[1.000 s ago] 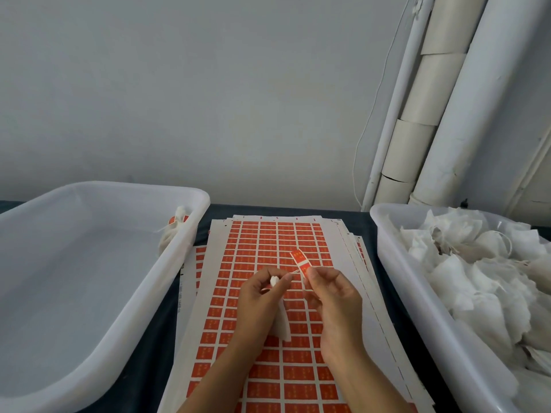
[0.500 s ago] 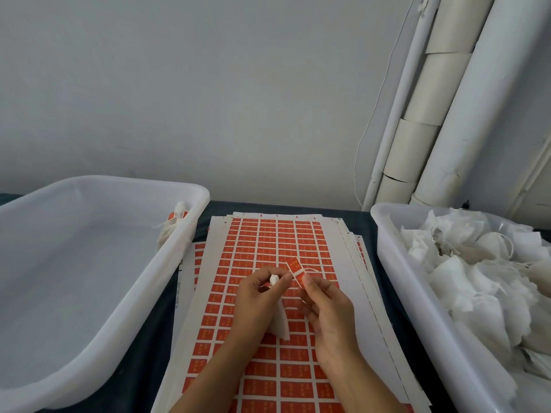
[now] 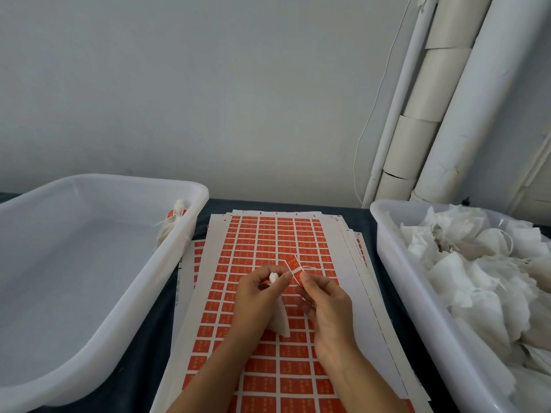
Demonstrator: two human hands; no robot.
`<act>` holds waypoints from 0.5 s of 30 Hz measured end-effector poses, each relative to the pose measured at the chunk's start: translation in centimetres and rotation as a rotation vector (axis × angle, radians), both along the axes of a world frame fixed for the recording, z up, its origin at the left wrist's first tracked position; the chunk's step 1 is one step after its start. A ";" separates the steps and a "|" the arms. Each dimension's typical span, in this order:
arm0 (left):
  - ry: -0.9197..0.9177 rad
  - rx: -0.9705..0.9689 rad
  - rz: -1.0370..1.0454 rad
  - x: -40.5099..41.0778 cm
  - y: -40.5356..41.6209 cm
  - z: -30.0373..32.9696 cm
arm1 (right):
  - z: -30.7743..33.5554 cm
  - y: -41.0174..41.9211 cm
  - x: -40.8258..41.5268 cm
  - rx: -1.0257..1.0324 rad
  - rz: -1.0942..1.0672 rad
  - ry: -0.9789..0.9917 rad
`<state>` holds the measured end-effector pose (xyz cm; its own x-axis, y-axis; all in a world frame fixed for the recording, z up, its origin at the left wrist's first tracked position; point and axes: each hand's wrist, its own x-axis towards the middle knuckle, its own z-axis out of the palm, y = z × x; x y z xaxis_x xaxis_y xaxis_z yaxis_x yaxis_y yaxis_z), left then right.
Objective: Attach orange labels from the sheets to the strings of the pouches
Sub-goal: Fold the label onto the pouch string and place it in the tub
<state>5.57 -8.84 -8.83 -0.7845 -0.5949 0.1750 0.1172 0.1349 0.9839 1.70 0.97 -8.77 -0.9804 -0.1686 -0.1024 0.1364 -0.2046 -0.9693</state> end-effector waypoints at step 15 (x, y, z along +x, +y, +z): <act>0.051 -0.064 -0.063 0.2 0.2 0.2 | 0.2 -0.1 0.0 0.067 -0.052 0.091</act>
